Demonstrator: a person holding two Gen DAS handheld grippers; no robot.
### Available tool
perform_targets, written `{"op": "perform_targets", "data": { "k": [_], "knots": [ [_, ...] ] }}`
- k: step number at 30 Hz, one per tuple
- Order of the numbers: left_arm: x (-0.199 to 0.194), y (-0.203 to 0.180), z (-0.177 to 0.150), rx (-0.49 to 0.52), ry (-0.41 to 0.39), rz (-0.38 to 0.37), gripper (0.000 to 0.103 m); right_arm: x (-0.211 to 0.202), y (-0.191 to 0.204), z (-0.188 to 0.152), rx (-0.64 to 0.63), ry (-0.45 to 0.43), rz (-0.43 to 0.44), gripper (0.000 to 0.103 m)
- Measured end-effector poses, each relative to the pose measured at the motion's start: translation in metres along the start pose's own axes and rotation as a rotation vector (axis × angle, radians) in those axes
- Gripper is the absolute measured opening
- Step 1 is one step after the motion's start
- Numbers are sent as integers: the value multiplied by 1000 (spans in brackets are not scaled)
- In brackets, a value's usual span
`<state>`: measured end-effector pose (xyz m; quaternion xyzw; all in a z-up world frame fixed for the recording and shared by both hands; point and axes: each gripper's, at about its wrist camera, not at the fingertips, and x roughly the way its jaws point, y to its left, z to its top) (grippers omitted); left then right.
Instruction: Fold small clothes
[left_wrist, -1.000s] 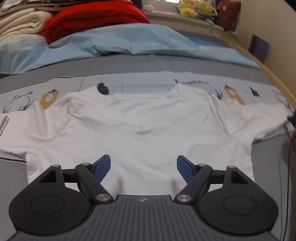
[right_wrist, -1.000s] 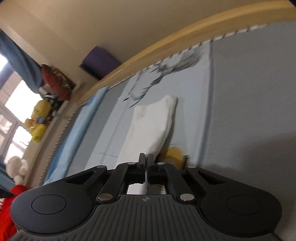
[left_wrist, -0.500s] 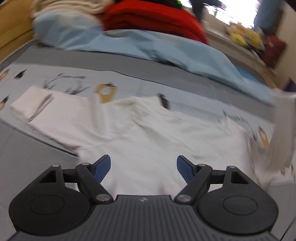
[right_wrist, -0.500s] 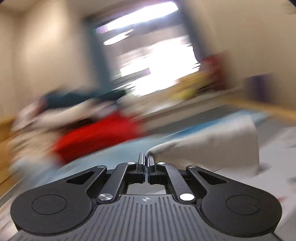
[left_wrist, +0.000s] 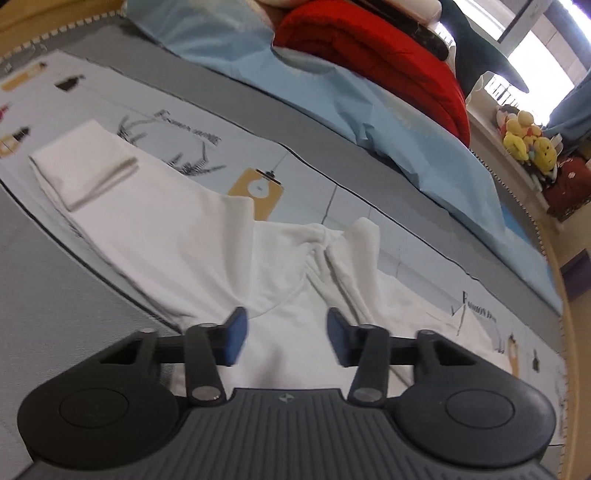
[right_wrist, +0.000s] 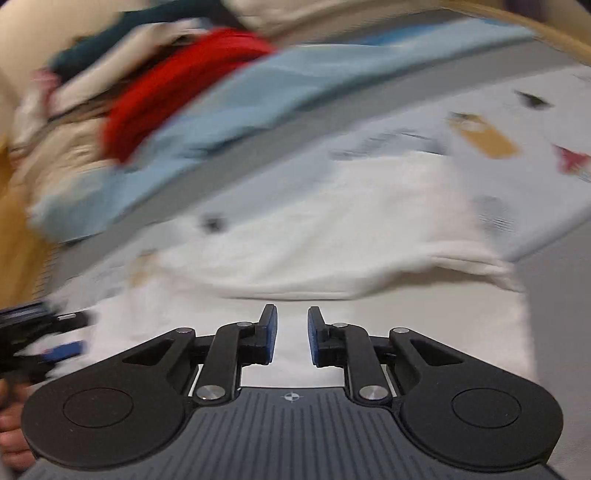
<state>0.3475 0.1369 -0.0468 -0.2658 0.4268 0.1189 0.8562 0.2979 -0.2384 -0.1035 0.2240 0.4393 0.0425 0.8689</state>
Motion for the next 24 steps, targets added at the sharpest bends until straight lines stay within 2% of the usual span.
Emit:
{"op": "perform_targets", "data": {
  "k": [3,8,12,16,17,18,19,21,24],
  "knots": [
    [22,-1,8,-37,12,-87,39,9,-17,4,100,17,7,21],
    [69,-20,15,-27,-15,-154,29,7,-37,17,136,22,17,21],
    [107,-34,16,-6,-35,-159,28,6,-52,31,201,35,20,21],
    [135,-38,13,-42,-28,-158,28,7,-66,35,259,63,31,21],
    [141,-39,12,-41,-20,-154,21,8,-69,36,268,60,25,21],
    [145,-42,10,-26,-12,-138,6,9,-71,37,272,60,17,21],
    [146,-44,10,-7,-14,-118,6,10,-73,37,280,64,10,21],
    [135,-47,11,18,-42,-126,4,11,-76,39,302,67,4,21],
    [88,-53,18,58,-135,-142,4,11,-77,39,327,65,-7,21]
  ]
}}
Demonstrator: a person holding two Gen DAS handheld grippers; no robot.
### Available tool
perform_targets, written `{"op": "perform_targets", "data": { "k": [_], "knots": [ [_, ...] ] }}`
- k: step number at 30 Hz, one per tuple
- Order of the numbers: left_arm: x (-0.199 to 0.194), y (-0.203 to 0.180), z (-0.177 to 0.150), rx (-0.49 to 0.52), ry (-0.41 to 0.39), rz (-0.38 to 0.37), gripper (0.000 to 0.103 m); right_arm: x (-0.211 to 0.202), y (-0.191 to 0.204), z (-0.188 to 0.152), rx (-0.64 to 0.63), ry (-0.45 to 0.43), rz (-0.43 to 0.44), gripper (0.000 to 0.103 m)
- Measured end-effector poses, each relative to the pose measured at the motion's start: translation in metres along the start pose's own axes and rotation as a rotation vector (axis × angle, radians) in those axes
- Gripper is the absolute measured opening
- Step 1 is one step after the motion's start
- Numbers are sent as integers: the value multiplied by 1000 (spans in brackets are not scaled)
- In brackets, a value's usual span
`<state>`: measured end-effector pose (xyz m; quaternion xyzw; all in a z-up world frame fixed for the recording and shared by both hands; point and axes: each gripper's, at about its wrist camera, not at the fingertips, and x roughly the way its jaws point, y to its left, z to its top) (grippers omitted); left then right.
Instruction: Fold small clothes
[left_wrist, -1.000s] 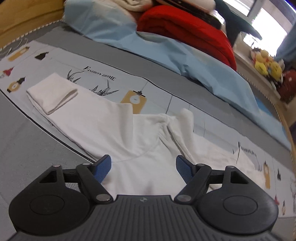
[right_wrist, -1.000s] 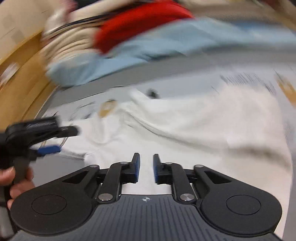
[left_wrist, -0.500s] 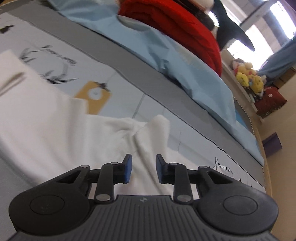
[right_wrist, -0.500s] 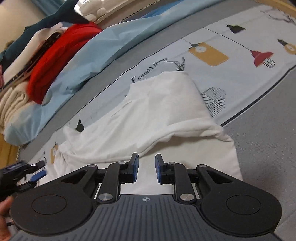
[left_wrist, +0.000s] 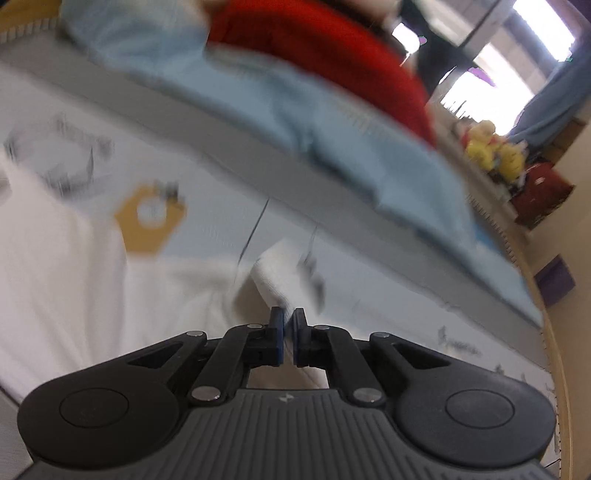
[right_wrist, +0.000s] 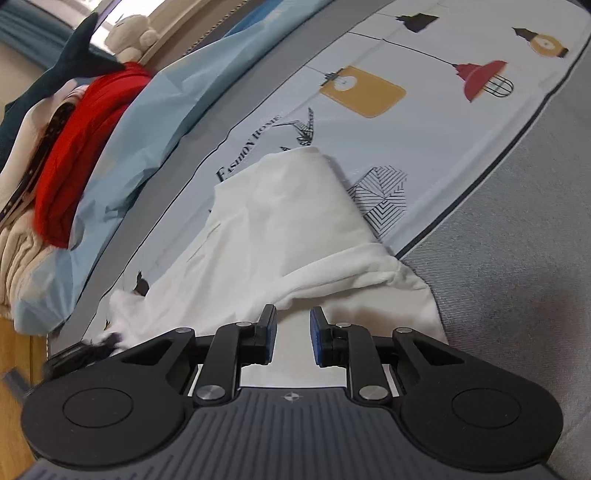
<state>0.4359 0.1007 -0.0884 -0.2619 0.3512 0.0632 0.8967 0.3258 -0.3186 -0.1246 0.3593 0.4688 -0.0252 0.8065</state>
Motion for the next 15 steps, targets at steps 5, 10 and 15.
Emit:
{"op": "perform_targets", "data": {
  "k": [5,10,15],
  "knots": [
    [-90,5,2,-60,-15,95,7,3,-3,-5,34,-12,-23,21],
    [-101,38,-32,-80,66,236,30,11,-18,-10,131,9,-59,23],
    [-84,45,-16,-92,55,260,30,21,-22,-11,174,14,-59,27]
  ]
}}
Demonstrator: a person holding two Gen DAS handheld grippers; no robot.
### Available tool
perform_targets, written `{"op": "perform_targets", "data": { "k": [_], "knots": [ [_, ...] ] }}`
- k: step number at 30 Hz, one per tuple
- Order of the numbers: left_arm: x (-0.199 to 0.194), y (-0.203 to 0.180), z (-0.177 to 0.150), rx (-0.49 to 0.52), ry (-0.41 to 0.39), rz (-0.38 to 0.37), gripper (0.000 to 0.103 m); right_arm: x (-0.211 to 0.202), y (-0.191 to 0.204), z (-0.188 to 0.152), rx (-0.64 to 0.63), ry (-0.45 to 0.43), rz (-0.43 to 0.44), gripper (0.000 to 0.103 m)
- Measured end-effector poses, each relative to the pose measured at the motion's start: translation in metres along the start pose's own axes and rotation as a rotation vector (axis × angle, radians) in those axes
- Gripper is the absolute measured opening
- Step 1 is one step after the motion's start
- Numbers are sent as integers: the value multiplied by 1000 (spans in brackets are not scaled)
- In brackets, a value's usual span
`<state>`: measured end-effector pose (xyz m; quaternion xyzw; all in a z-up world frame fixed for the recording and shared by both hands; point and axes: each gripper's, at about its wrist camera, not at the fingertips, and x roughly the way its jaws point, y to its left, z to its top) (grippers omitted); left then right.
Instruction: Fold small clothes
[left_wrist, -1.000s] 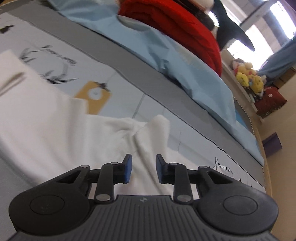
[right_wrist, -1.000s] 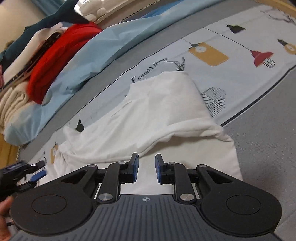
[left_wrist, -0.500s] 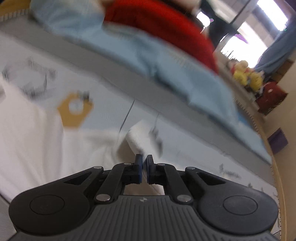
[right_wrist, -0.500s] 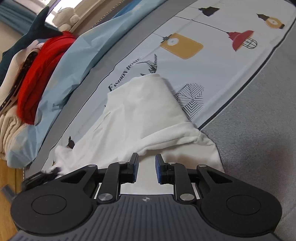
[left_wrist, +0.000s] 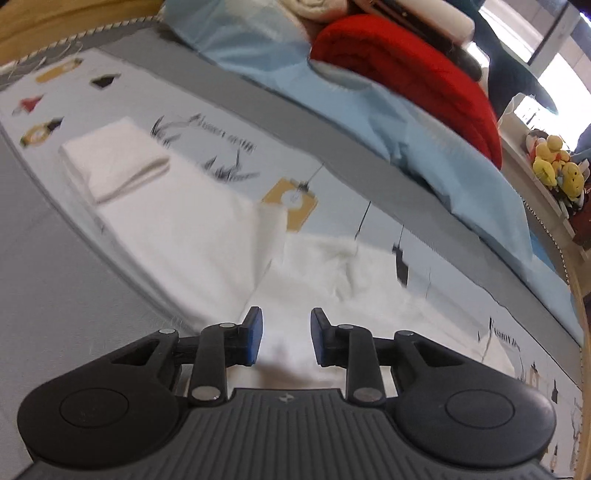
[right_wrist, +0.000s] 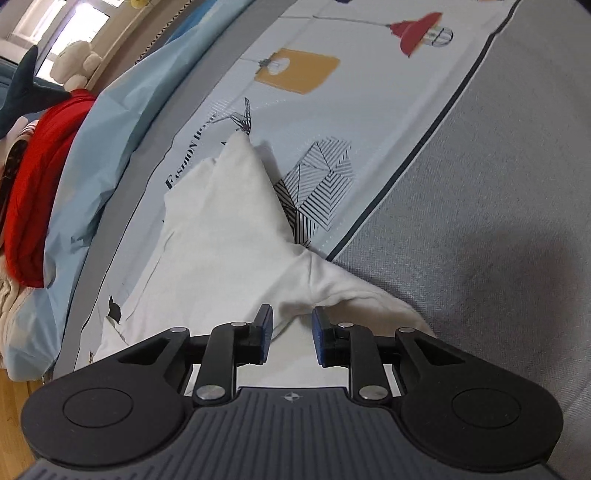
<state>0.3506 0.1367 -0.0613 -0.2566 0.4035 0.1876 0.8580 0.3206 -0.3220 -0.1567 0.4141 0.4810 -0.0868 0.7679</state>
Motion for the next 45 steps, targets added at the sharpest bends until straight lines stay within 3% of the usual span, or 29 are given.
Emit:
{"op": "perform_targets", "data": {
  "k": [3,7,10,11,12,13,16,18,25,27,30,33,37,38,40,42,45],
  "knots": [
    [7,2,11,1,8,1,30,11,-2,0,40,15,22,32],
    [21,15,14,-55,78,-18,30,17,-12,7,141,-3,36,32],
    [24,13,14,-36,89,-30,30,18,-17,11,184,-3,58,32],
    [23,11,14,-30,90,-36,30,18,-19,12,192,-4,61,27],
    [22,10,13,-26,90,-44,30,18,-21,13,201,-6,54,12],
    [22,8,13,-22,91,-53,30,17,-24,13,213,-5,46,6],
    [20,2,11,-8,93,-65,30,3,-34,18,265,-50,60,3],
    [21,-1,9,3,104,-65,30,-9,-36,25,248,-107,44,2],
    [32,-4,0,64,184,-44,30,-21,-45,27,243,-108,-7,6],
    [36,-3,-3,70,200,-56,30,-26,-28,18,165,-126,-17,8],
    [45,0,-9,73,239,-70,30,-17,-4,4,51,-70,52,8],
    [60,5,-20,80,293,-28,30,-9,10,1,-38,-85,46,8],
    [63,9,-25,113,313,30,30,10,-17,11,62,-49,-81,11],
    [58,9,-22,108,295,17,30,9,-21,10,92,-54,-68,8],
    [54,12,-19,90,267,-25,30,4,-10,10,26,-86,-59,12],
    [61,13,-23,117,309,-2,30,6,-5,11,-9,-95,-40,15],
    [68,18,-28,125,341,15,30,15,-22,11,92,-47,-52,11]
  ]
}}
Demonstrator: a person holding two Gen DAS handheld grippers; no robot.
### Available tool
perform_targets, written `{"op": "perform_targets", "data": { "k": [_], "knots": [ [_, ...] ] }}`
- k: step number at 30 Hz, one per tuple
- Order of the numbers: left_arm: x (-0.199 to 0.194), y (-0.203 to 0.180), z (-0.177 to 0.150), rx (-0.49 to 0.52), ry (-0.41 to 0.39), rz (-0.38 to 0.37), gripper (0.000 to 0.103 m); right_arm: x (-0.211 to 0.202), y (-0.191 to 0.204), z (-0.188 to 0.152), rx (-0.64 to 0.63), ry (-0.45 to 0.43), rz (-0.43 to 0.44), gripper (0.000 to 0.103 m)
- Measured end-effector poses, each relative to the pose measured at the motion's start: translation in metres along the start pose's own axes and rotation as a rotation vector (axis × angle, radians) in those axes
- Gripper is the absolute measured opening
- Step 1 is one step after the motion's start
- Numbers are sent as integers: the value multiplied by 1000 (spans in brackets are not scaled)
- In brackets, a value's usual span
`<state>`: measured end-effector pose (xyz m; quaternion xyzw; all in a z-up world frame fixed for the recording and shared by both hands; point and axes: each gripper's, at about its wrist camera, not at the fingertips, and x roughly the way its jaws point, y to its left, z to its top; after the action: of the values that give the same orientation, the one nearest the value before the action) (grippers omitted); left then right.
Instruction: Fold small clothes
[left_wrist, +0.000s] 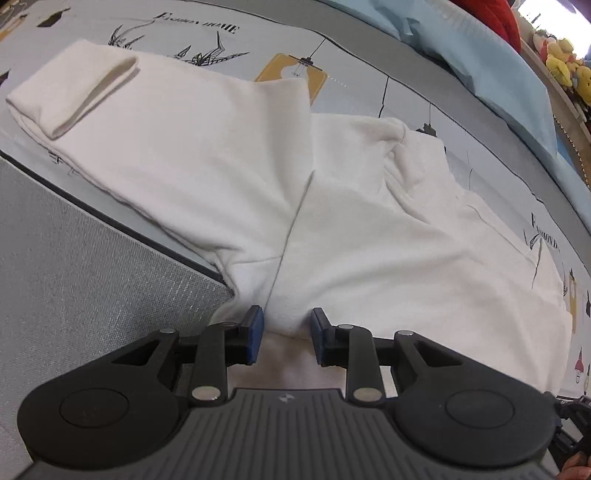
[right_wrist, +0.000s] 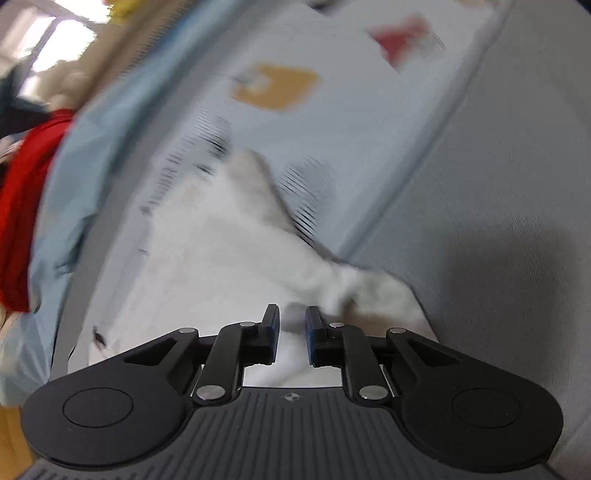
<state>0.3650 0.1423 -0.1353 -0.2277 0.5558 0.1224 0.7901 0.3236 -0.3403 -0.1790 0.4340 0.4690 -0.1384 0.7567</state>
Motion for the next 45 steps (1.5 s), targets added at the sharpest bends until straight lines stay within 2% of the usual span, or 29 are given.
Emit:
{"op": "perform_targets", "data": {
  "k": [2,3,7,11,15,17,19,23,26,27,30,31,32,33,35,40,41,43,45],
  "knots": [
    [-11,3,4,-3,-23,-34,30,-6,10,-3,-49,-20,-28,12],
    [-18,5,7,4,-49,-53,30,-9,16,-4,-78,-38,-28,15],
    [-49,27,23,23,-203,-75,30,-17,42,-10,-171,-64,41,16],
    [-62,76,45,-5,-362,54,30,-23,69,-20,-312,-80,100,16],
    [-57,131,61,-87,-446,141,29,-32,87,-32,-437,-92,142,16],
    [-51,149,65,-117,-455,161,29,-33,95,-38,-490,-81,164,16],
    [-47,158,69,-121,-456,146,30,-34,102,-44,-529,-55,185,16],
    [-31,148,77,-48,-483,178,34,-31,109,-54,-576,-1,217,16],
    [-12,146,81,-15,-427,181,34,-28,110,-58,-593,18,208,16],
    [-4,143,82,2,-398,199,34,-27,110,-58,-591,24,205,16],
    [6,132,78,95,-402,292,34,-22,110,-57,-587,33,193,16],
    [7,132,77,103,-398,300,34,-22,110,-57,-588,32,191,16],
    [7,132,78,98,-391,303,33,-22,110,-57,-587,34,191,16],
    [7,134,79,90,-386,304,21,-21,110,-56,-585,36,191,16],
    [6,137,80,83,-380,338,6,-20,110,-57,-581,43,190,16],
    [-18,135,82,5,-383,314,3,-22,110,-58,-573,57,185,16],
    [-29,133,83,-33,-382,280,3,-23,110,-58,-573,55,182,16],
    [-55,121,83,-97,-388,148,3,-25,109,-57,-570,50,171,16],
    [-80,96,75,-105,-399,29,3,-27,107,-56,-562,47,159,16]
  ]
}}
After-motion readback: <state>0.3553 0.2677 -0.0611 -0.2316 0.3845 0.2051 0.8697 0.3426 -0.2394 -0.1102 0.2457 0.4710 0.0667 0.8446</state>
